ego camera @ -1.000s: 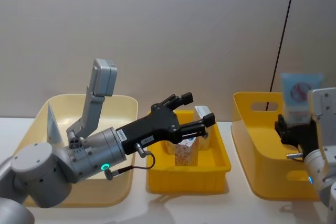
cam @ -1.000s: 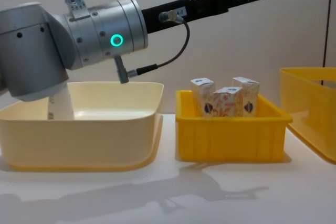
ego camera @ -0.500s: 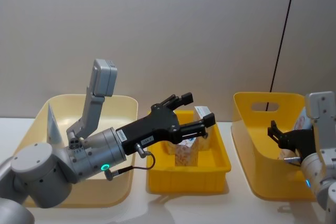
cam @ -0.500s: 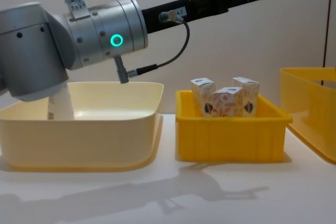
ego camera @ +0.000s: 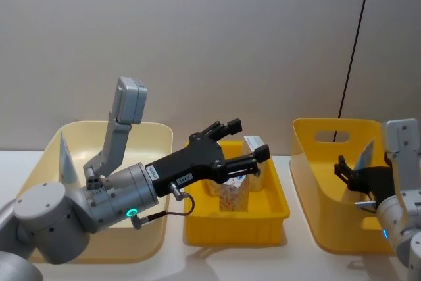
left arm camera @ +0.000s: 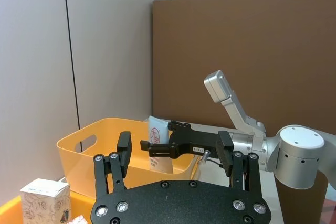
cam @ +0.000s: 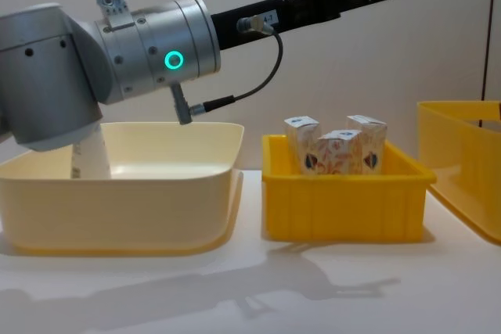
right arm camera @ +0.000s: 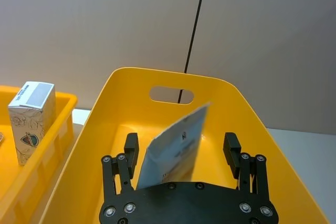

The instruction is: Bimanual collaborative sorting of washing and personal care products

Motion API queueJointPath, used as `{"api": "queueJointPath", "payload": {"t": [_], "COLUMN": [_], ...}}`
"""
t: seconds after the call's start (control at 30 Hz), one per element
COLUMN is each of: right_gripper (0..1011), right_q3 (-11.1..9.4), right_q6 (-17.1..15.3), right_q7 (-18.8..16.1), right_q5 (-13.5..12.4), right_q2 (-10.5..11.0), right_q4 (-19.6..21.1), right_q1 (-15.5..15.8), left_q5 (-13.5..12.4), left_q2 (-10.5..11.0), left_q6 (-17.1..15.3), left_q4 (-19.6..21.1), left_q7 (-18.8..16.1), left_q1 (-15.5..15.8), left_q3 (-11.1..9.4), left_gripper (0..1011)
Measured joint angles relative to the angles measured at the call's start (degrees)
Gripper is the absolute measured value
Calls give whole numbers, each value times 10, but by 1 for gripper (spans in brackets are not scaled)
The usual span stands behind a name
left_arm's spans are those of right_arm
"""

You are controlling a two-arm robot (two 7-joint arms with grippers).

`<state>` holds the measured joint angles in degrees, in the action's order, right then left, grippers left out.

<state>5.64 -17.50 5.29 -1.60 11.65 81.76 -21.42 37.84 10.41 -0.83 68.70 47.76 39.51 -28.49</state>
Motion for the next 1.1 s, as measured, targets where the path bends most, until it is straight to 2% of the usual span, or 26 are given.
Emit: {"api": "queueJointPath", "payload": {"t": [0.4, 0.73, 0.8, 1.1], "right_gripper": [1001, 1001, 1001, 1001], "right_q3": [-9, -22, -26, -36], "right_q6": [44, 105, 125, 181], "right_q7": [-8, -26, -35, -65], "right_q5": [-7, -23, -30, -56], "right_q2": [-4, -8, -10, -14], "right_q4": [14, 37, 45, 67], "right_q1": [6, 14, 16, 21], "left_q5": [0, 0, 0, 0], "left_q2": [0, 0, 0, 0], "left_q6": [0, 0, 0, 0], "left_q4": [0, 0, 0, 0], "left_q7": [0, 0, 0, 0], "left_q1": [0, 0, 0, 0], "left_q3": [0, 0, 0, 0], "left_gripper": [1003, 1003, 1003, 1003]}}
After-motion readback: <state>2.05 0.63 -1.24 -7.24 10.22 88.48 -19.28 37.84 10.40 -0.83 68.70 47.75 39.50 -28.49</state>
